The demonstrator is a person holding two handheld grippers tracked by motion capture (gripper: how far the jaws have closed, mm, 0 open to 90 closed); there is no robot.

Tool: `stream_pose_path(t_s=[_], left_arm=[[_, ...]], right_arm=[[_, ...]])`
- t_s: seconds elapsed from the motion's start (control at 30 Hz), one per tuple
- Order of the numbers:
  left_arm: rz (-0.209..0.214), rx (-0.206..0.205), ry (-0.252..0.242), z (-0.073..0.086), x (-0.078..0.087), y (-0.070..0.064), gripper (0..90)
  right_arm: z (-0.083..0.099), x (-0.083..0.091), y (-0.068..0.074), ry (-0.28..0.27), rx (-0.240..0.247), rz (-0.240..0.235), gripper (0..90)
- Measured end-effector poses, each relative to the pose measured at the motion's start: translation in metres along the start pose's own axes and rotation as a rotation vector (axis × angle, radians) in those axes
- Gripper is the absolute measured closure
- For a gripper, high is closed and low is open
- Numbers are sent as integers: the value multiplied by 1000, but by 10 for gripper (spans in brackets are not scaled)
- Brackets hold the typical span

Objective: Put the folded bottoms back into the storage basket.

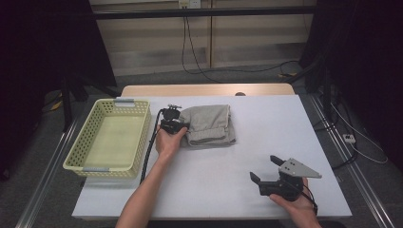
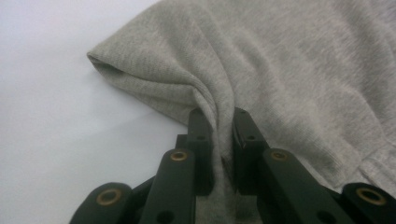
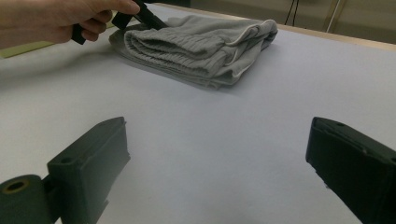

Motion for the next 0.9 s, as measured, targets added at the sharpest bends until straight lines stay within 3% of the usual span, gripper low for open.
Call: stream_pose_path(t_s=[0.4,0.6,0.9], left_arm=[[23,-38,-86,-18,20,-11,804],[42,-24,-130,-25,27,-13,804],[70,-80,-191,-35,43,-28,804]], right_arm=[[0,-1,2,6,2,-8,57],[0,-1,1,4,-2,-4,57],[0,0,0,4,-5,2,56]])
Point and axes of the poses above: each handheld gripper's, and its own axes: x roughly backward along the jaws, z roughly out of its underside, y roughly to its left, the point moved 8 cm from there along -x, roughly forward along the jaws, and after that the axes turned 13 degrees about z, right-handed, at the moved point
